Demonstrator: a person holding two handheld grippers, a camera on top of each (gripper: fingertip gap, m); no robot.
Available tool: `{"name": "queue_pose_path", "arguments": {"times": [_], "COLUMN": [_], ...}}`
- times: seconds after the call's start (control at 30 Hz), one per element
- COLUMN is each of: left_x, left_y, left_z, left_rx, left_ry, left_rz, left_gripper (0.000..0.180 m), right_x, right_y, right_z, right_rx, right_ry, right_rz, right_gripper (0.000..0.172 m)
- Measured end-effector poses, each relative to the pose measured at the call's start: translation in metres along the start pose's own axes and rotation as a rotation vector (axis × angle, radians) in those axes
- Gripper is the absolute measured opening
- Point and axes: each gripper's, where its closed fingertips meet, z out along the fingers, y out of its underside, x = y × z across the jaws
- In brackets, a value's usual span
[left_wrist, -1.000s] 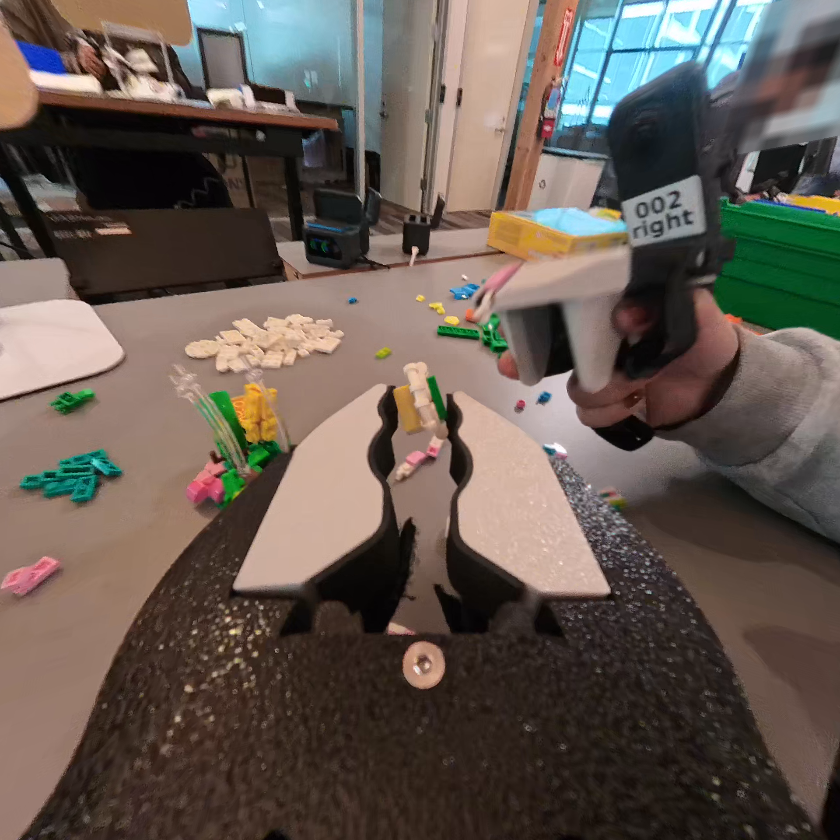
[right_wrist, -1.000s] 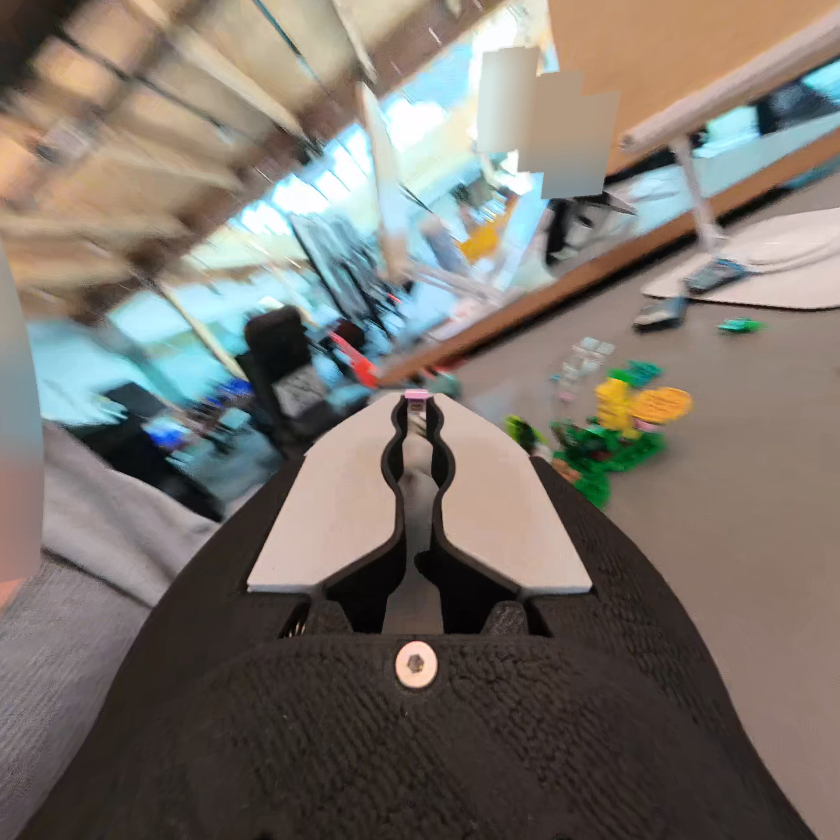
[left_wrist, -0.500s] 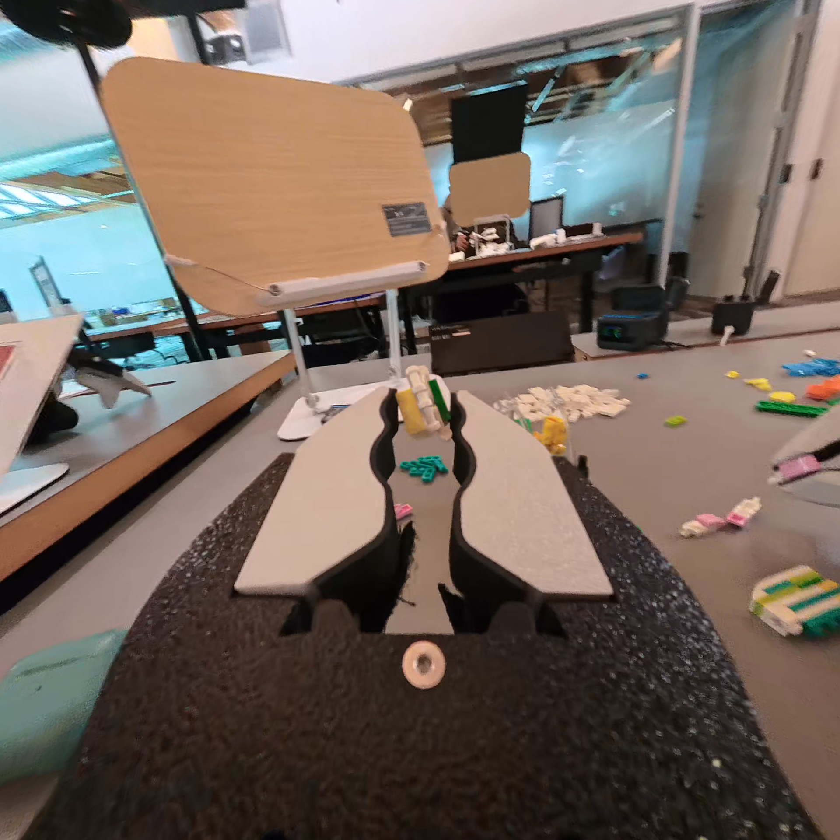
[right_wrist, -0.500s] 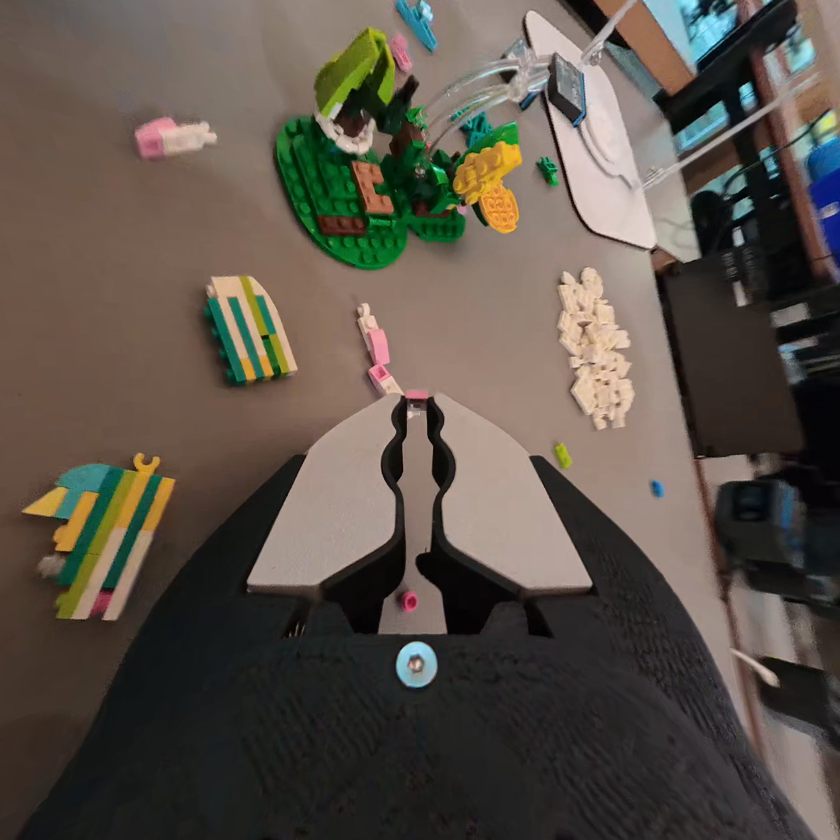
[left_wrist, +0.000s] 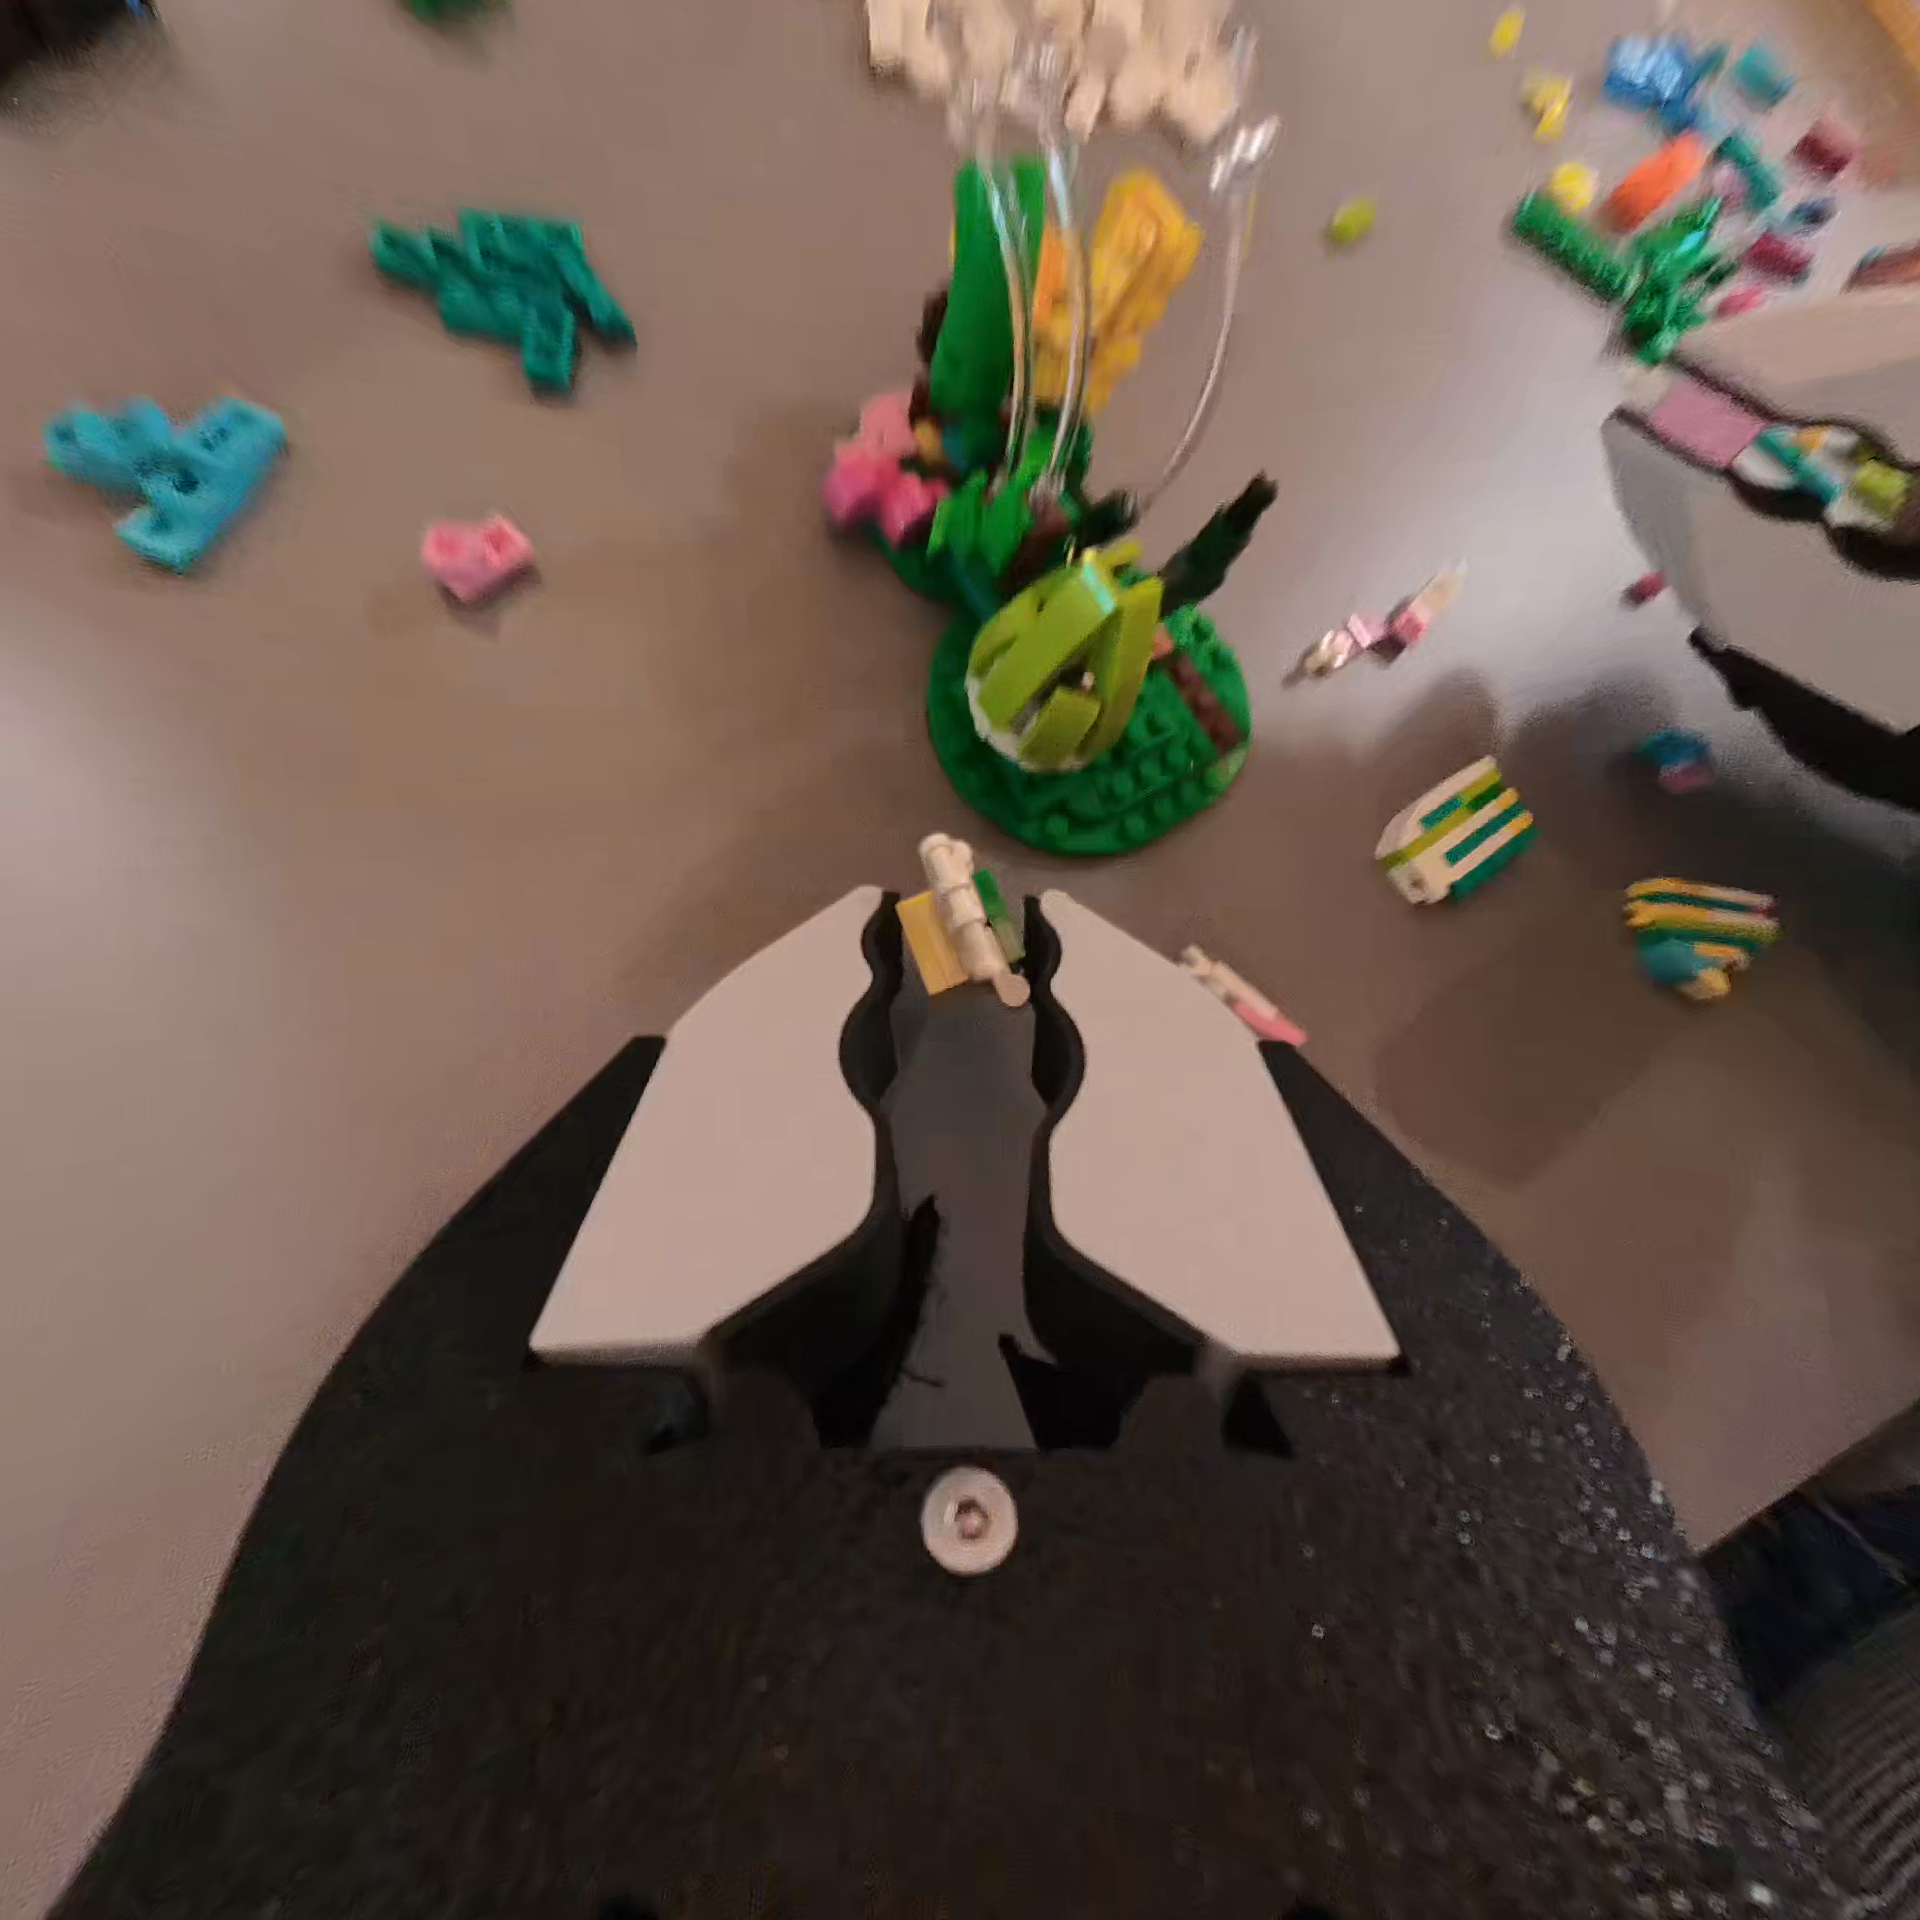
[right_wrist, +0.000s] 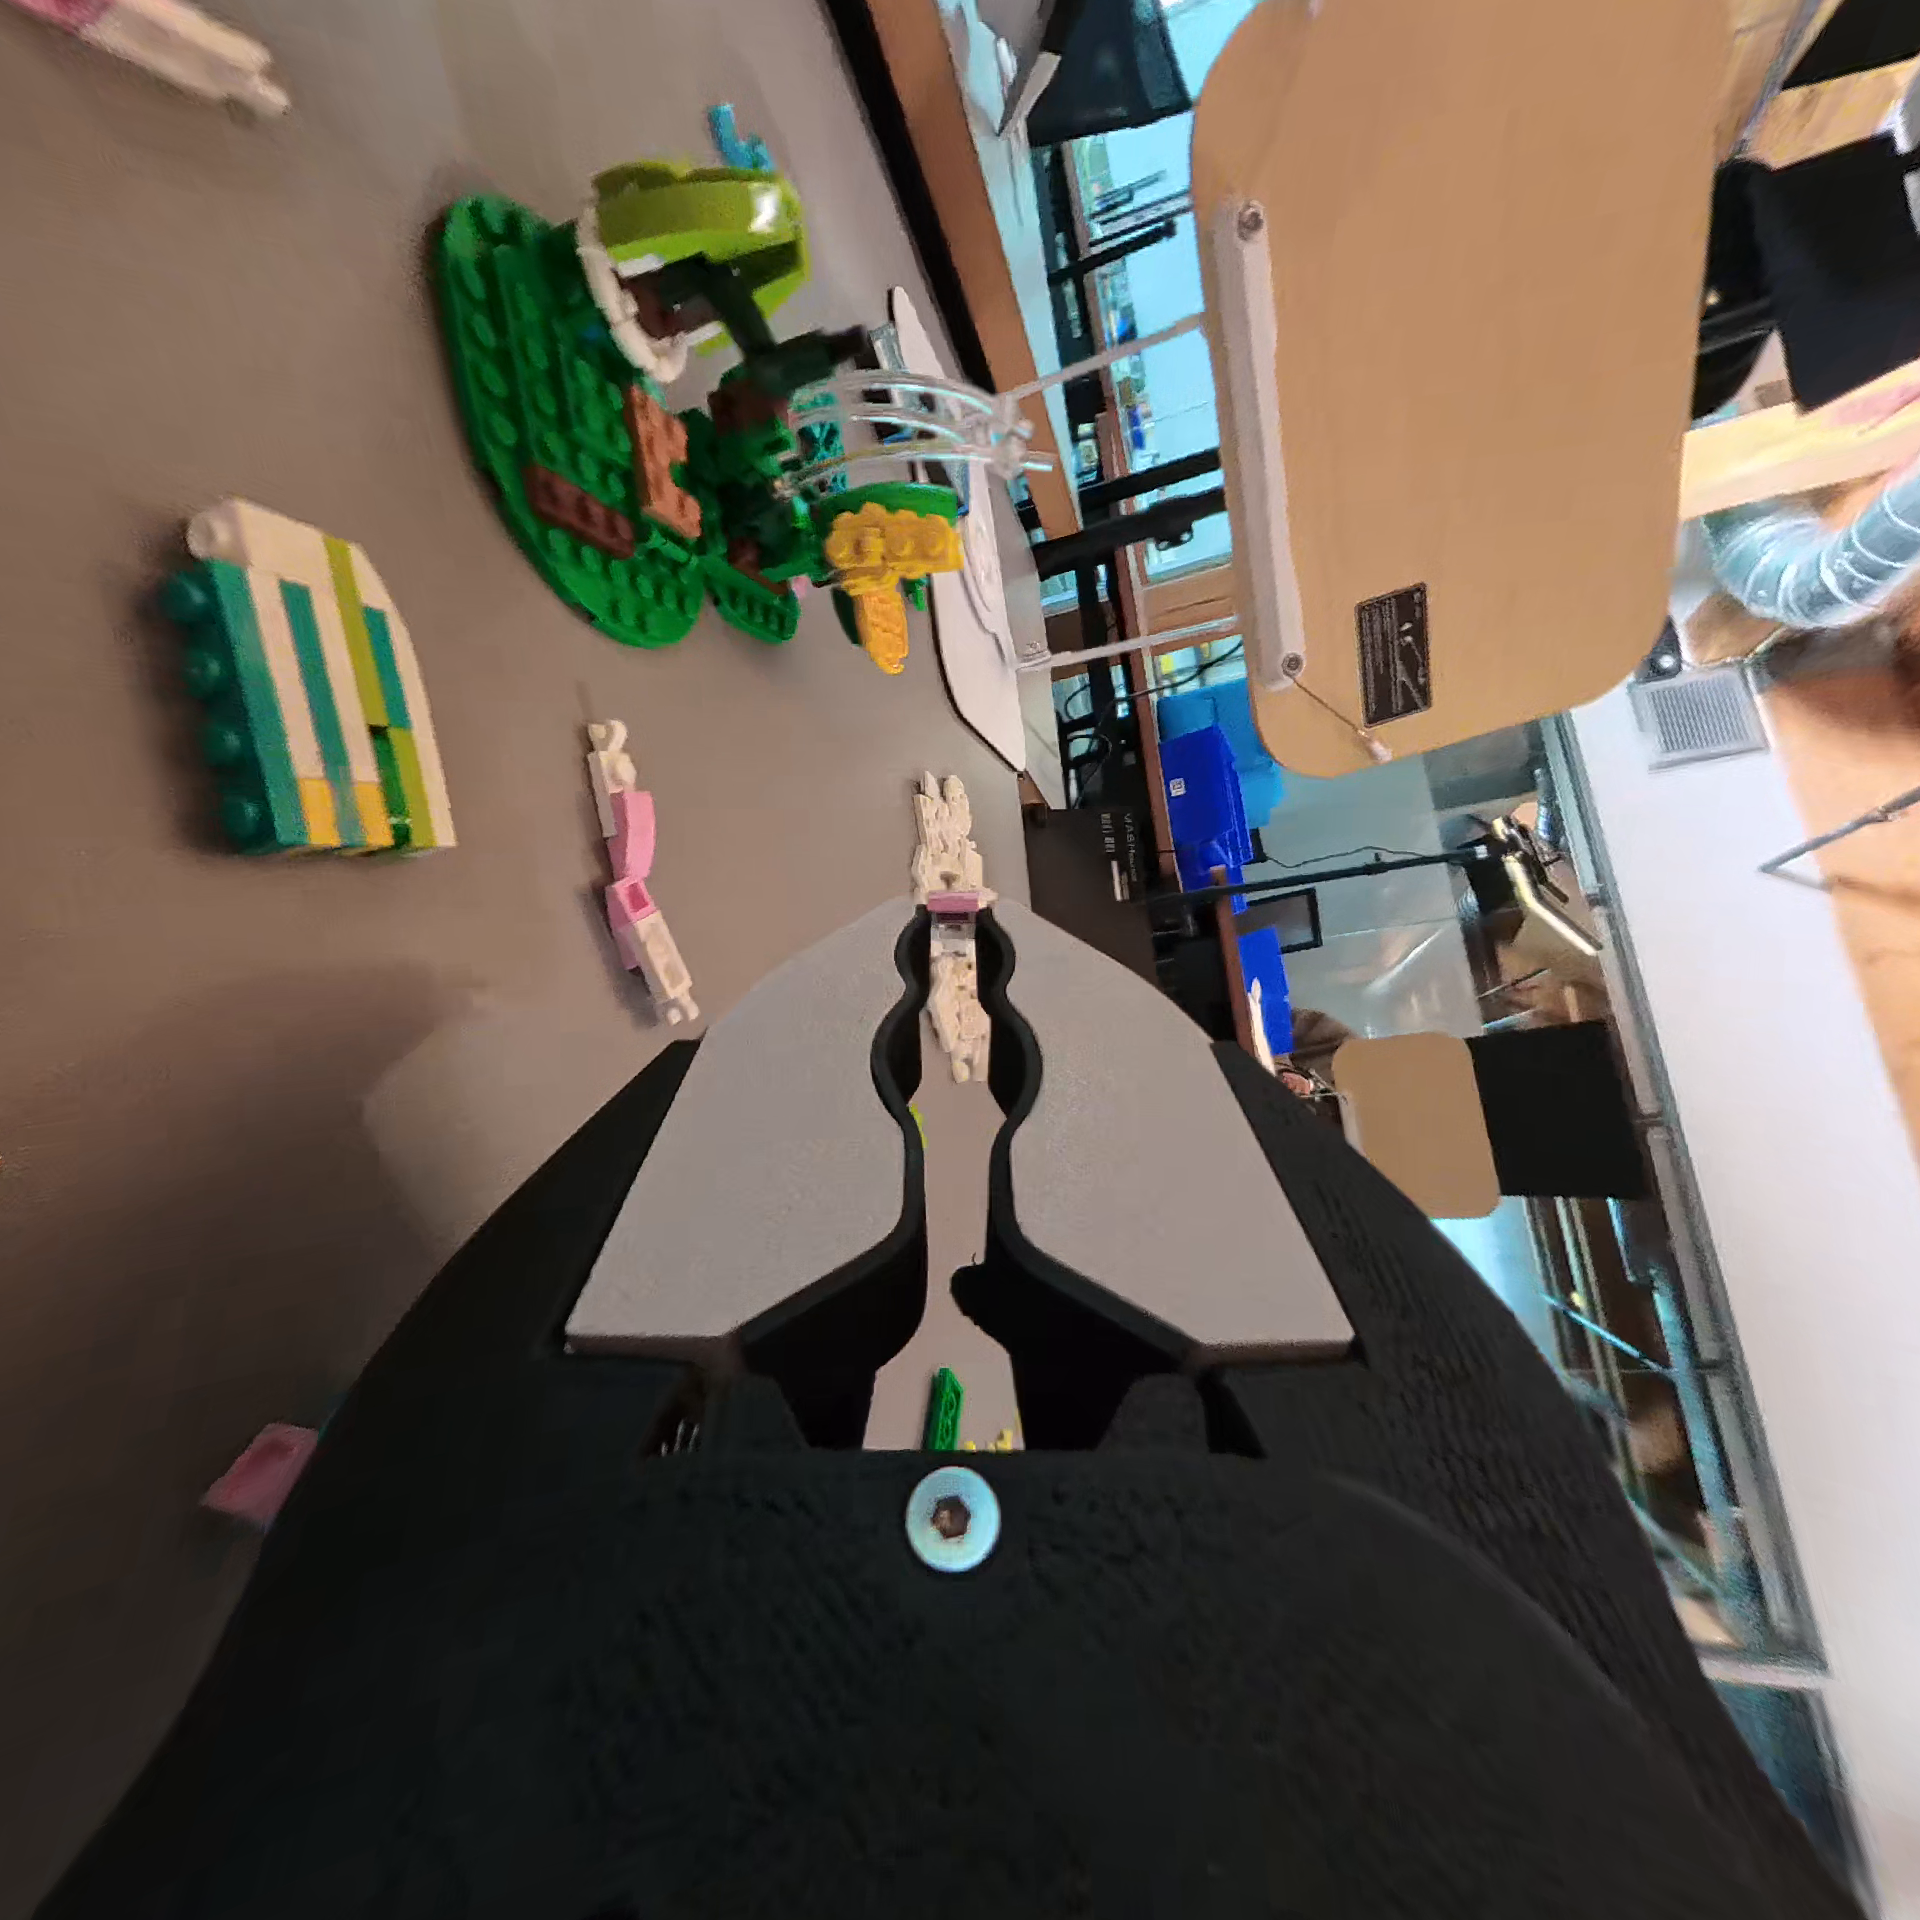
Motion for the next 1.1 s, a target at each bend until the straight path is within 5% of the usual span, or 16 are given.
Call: {"name": "queue_pose_path", "arguments": {"times": [0.1, 0.27, 0.43, 0.5, 0.63, 0.87, 1.1], "left_x": [0.002, -0.006, -0.01, 0.019, 0.11, 0.135, 0.145], "left_y": [0.004, 0.004, 0.014, -0.006, -0.049, -0.054, -0.057], "left_z": [0.004, 0.0, -0.021, -0.02, -0.021, -0.014, -0.022], "left_rx": [-0.031, -0.067, -0.235, -0.129, 0.217, 0.548, 0.749], "left_ry": [0.004, -0.112, -0.322, -0.235, 0.167, 0.098, -0.046], "left_rz": [-0.021, 0.023, 0.167, 0.225, 0.391, 0.844, 1.016], "left_gripper": [0.036, 0.084, 0.095, 0.093, 0.074, 0.062, 0.031], "right_x": [-0.008, -0.002, 0.009, 0.011, 0.008, 0.014, 0.011], "right_y": [0.0, -0.001, -0.008, -0.014, -0.036, -0.086, -0.093], "right_z": [0.001, 0.001, -0.002, -0.003, -0.011, -0.037, -0.044], "right_rx": [0.007, 0.026, 0.073, 0.103, 0.211, 0.564, 0.601], "right_ry": [-0.023, 0.03, 0.127, 0.149, 0.128, -0.382, -0.717], "right_rz": [-0.039, -0.047, -0.051, -0.045, -0.018, 0.902, 1.341], "right_gripper": [0.006, 0.006, 0.006, 0.006, 0.006, 0.006, 0.006]}}
